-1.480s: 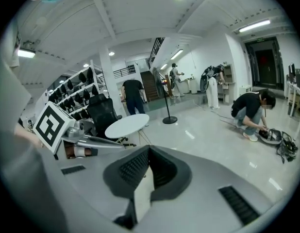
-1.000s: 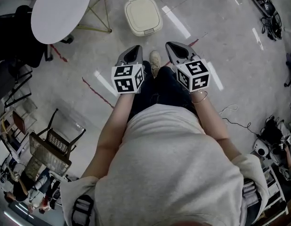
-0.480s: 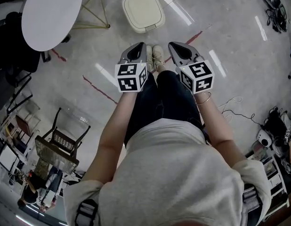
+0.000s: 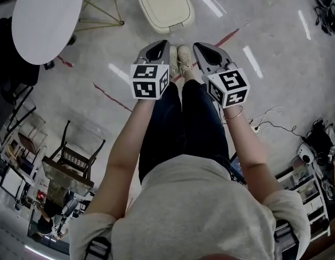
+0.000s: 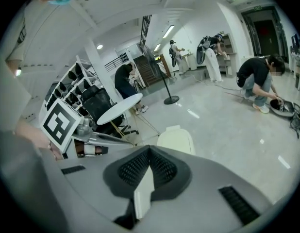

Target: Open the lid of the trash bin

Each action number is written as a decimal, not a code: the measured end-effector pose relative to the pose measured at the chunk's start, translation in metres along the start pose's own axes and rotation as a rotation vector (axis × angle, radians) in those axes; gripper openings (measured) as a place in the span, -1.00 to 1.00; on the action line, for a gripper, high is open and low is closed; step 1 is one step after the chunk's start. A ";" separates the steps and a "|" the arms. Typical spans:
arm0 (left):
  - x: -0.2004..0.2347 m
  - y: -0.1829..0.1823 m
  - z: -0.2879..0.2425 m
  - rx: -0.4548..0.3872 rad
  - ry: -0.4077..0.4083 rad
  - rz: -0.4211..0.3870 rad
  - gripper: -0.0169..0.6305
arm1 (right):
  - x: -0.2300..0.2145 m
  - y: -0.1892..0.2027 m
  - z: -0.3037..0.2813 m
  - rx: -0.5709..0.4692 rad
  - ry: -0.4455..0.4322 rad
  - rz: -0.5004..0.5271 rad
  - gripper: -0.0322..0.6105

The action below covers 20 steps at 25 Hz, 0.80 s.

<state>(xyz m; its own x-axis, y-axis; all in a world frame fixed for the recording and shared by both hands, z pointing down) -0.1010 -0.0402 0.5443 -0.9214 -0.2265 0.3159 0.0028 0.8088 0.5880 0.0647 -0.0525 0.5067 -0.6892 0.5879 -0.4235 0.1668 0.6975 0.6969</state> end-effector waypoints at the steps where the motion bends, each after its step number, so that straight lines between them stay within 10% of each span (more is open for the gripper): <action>1: 0.001 0.006 -0.006 0.013 0.002 -0.002 -0.92 | 0.000 0.006 -0.004 0.005 0.002 -0.010 -0.88; 20: 0.036 0.071 -0.127 0.108 0.026 -0.062 -0.92 | -0.058 0.095 -0.090 0.052 0.048 -0.099 -0.88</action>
<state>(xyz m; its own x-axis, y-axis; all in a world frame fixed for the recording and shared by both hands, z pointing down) -0.0847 -0.0598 0.6920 -0.9080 -0.2906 0.3017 -0.0970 0.8465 0.5235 0.0572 -0.0567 0.6494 -0.7369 0.4958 -0.4595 0.1321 0.7722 0.6214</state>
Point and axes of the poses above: the fingertips, and each gripper's own axes: z backward along the fingers, x to its left, y out of its underside, the point moved 8 cm from there along z, backward along the fingers, and after that the axes turned 3 degrees about -y, right-handed, at the moved point
